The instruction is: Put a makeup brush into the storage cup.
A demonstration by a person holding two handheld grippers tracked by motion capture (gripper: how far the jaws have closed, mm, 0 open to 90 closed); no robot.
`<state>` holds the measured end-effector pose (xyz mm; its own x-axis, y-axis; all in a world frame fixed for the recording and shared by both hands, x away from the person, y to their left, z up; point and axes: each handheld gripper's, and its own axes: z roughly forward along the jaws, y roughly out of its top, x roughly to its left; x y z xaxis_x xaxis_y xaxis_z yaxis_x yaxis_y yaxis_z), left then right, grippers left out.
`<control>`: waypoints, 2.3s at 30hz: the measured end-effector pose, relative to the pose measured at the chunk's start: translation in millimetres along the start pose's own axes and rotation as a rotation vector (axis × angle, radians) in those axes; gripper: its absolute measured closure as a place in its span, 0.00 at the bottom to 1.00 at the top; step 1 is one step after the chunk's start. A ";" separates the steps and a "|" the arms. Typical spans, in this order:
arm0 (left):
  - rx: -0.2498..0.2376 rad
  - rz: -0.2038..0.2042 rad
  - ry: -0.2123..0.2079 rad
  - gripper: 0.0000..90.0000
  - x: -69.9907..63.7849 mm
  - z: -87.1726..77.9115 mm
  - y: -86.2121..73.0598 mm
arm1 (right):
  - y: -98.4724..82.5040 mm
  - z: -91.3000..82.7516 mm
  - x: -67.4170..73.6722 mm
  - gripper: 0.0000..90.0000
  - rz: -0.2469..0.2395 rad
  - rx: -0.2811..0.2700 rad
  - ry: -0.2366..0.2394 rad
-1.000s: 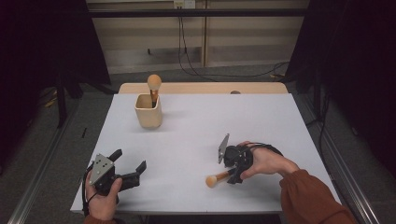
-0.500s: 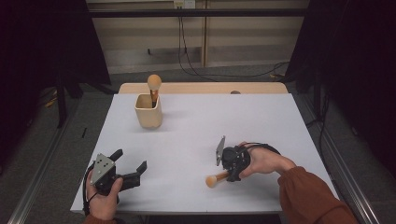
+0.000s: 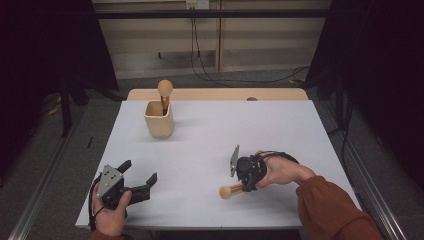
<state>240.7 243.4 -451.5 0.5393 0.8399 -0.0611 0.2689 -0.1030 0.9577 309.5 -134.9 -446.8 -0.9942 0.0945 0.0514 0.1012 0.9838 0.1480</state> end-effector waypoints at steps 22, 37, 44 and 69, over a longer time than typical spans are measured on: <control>-0.005 -0.001 -0.005 0.03 0.2 0.6 0.1 | 5.7 -0.8 -1.8 0.83 0.017 -0.010 -0.001; -0.006 0.006 -0.004 0.03 -0.7 0.6 0.2 | -17.0 -34.1 -18.2 0.83 0.161 -0.240 0.007; -0.005 0.003 -0.002 0.03 0.0 0.2 0.0 | -25.9 -45.2 -24.1 0.83 0.240 -0.376 -0.050; 0.005 0.006 -0.003 0.03 -0.7 0.4 -0.7 | -44.8 -40.5 -13.0 0.83 0.422 -0.769 -0.180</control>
<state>240.5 242.6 -452.2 0.5432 0.8377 -0.0565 0.2700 -0.1106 0.9565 319.3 -186.4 -414.1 -0.8528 0.5115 0.1056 0.3924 0.4939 0.7760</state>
